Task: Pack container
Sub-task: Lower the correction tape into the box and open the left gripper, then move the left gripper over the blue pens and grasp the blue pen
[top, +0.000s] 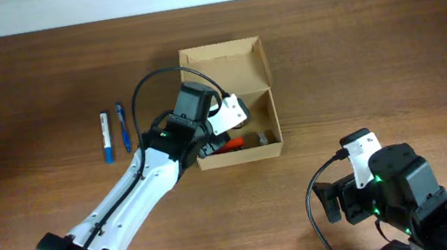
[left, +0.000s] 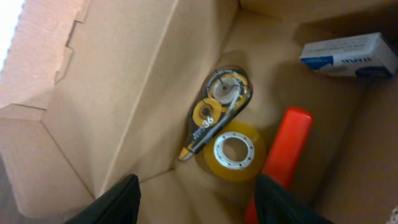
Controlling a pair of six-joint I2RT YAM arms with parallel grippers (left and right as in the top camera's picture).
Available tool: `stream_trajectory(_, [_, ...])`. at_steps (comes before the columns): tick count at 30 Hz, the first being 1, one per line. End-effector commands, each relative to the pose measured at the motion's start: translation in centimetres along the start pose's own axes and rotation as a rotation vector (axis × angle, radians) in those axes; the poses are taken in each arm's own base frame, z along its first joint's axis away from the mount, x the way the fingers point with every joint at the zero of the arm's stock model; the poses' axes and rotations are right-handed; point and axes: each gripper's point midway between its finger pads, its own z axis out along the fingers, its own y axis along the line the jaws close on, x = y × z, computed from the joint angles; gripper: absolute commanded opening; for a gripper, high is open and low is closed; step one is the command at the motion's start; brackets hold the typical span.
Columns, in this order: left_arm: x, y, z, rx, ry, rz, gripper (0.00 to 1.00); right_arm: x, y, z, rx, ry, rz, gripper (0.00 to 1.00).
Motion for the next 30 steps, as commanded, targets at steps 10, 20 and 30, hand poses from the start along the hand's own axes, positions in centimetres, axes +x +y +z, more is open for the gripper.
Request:
stream_trajectory(10, [-0.6, 5.7, -6.2, -0.139, -0.118, -0.248, 0.56, 0.1, 0.2, 0.1, -0.009, 0.002, -0.009, 0.99])
stream_trajectory(20, [9.5, 11.1, -10.5, -0.266, 0.020, -0.600, 0.56, 0.1, 0.2, 0.1, -0.009, 0.002, -0.009, 0.99])
stream_trajectory(30, [16.9, 12.9, -10.0, -0.308, 0.143, -0.872, 0.56, 0.1, 0.2, 0.1, -0.009, 0.002, -0.009, 0.99])
